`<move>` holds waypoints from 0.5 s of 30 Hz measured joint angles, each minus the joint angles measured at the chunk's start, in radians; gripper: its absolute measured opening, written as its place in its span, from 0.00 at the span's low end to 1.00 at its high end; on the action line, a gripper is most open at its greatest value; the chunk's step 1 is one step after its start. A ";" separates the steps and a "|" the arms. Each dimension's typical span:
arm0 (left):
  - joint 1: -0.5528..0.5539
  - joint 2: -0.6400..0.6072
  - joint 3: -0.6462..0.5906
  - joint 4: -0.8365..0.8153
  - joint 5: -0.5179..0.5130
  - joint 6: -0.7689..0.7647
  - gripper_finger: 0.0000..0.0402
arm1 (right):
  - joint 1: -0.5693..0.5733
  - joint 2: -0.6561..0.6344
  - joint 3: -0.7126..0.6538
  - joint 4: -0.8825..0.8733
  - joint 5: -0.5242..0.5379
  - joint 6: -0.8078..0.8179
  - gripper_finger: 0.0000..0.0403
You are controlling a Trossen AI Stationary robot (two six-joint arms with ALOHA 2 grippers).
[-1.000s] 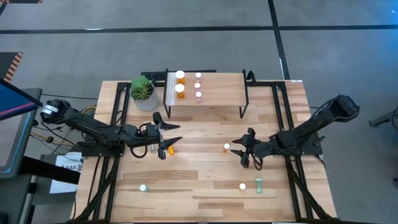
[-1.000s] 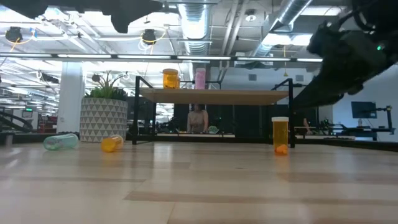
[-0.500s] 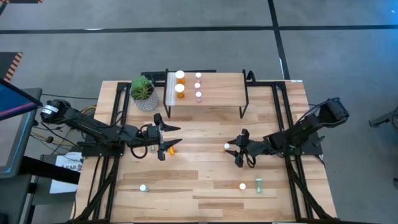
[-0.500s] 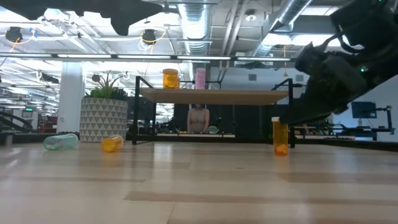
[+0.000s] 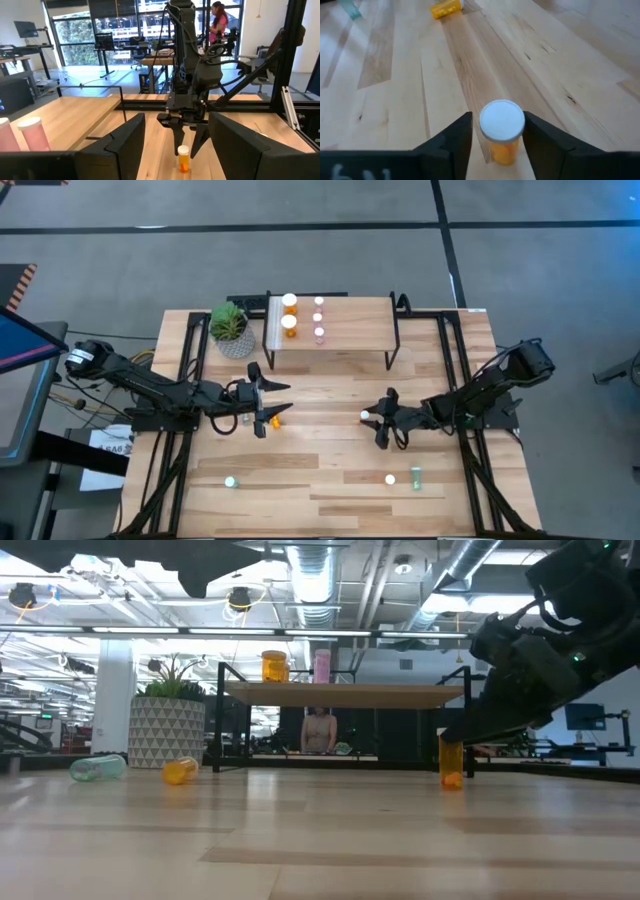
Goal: Pick and place medicine bottles onto shelf by color
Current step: Put the small right orange pill bottle on the shelf
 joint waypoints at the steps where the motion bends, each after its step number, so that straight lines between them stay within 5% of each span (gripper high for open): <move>1: 0.000 0.000 0.000 0.000 0.000 0.000 0.52 | 0.000 0.000 0.000 -0.001 0.000 0.000 0.45; 9: 0.000 0.000 0.000 0.000 0.000 0.000 0.52 | 0.000 0.000 0.000 0.003 0.001 0.000 0.32; 15: 0.000 0.000 0.000 0.000 0.000 -0.001 0.52 | -0.005 -0.004 0.030 0.006 0.001 -0.021 0.32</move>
